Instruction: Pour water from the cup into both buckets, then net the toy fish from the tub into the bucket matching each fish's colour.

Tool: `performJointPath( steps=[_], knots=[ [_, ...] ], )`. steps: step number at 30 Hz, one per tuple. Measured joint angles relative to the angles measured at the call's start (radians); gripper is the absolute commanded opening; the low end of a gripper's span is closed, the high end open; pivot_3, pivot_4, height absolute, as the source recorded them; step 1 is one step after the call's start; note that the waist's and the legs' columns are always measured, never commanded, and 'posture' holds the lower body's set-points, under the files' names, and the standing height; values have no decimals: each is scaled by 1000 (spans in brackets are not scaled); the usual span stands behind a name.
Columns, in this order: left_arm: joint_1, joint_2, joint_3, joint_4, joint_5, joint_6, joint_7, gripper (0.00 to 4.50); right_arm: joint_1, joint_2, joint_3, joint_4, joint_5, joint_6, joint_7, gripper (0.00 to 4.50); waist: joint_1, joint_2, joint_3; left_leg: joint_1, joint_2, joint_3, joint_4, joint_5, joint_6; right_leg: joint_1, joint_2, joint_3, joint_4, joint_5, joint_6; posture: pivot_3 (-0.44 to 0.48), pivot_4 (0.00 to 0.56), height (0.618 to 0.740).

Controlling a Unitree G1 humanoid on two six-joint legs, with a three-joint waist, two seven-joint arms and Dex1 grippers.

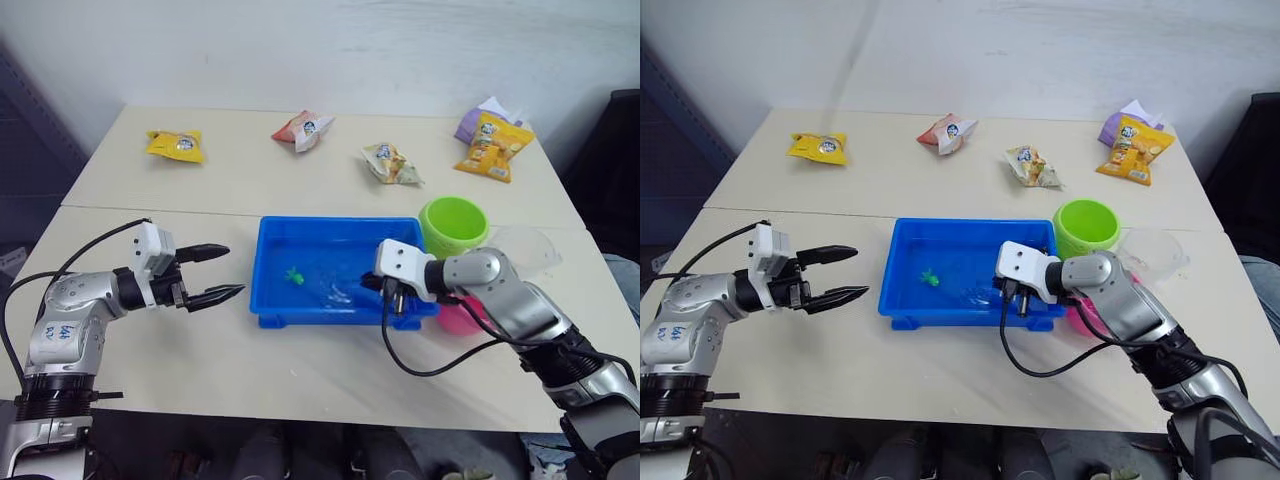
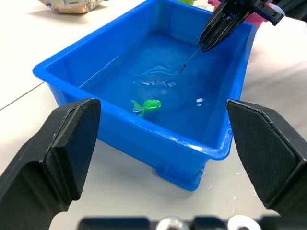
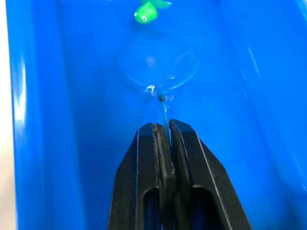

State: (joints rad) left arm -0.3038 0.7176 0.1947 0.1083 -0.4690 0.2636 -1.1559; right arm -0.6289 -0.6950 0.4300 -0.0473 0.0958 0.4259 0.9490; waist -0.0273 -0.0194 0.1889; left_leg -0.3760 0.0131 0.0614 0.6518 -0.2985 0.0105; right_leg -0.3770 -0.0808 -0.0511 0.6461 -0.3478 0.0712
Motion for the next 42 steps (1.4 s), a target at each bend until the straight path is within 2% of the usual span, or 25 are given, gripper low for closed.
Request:
performJointPath(
  steps=[5,11,15,18,24,30,38,42],
  knots=[
    [2,0,-3,-27,-1,12,1,4477,-16,108,-29,0,35,102,-12,0,-3,0,0,0,0,0,0,0,0,0,0,0,1,0,0,0,150,738],
    [3,-1,-8,-40,-1,27,4,4477,3,124,-140,-59,113,176,-18,0,-1,0,0,0,0,0,-1,0,0,0,0,0,0,0,0,0,150,738],
    [2,-13,-11,-54,-2,24,2,4477,83,97,-220,-139,184,188,13,0,2,0,0,-1,0,0,-2,0,0,0,0,-1,0,0,0,0,150,738],
    [-2,-27,-19,-56,-4,22,-2,4477,164,32,-293,-210,240,184,48,0,2,0,0,-1,0,0,-2,-1,0,0,0,0,-1,0,0,0,150,738],
    [-85,-78,-61,-53,-6,24,-1,4477,290,-53,-436,-307,293,165,58,0,3,0,0,0,0,0,-2,-1,0,0,0,-1,-2,0,0,0,150,738],
    [-170,-133,-132,-44,-2,24,-1,4477,397,-79,-562,-332,307,143,14,0,-1,0,0,0,0,1,-2,0,0,1,1,1,-1,0,0,0,150,738],
    [-237,-188,-174,-11,-1,30,-7,4477,439,-113,-787,-362,420,140,-8,0,8,0,0,0,0,0,-1,0,0,1,1,0,-2,0,1,0,150,738],
    [-243,-199,-175,8,-1,34,-7,4477,450,-157,-857,-281,379,12,4,0,6,0,0,0,0,1,-1,0,0,1,2,1,-1,0,1,0,150,738]
  ],
)
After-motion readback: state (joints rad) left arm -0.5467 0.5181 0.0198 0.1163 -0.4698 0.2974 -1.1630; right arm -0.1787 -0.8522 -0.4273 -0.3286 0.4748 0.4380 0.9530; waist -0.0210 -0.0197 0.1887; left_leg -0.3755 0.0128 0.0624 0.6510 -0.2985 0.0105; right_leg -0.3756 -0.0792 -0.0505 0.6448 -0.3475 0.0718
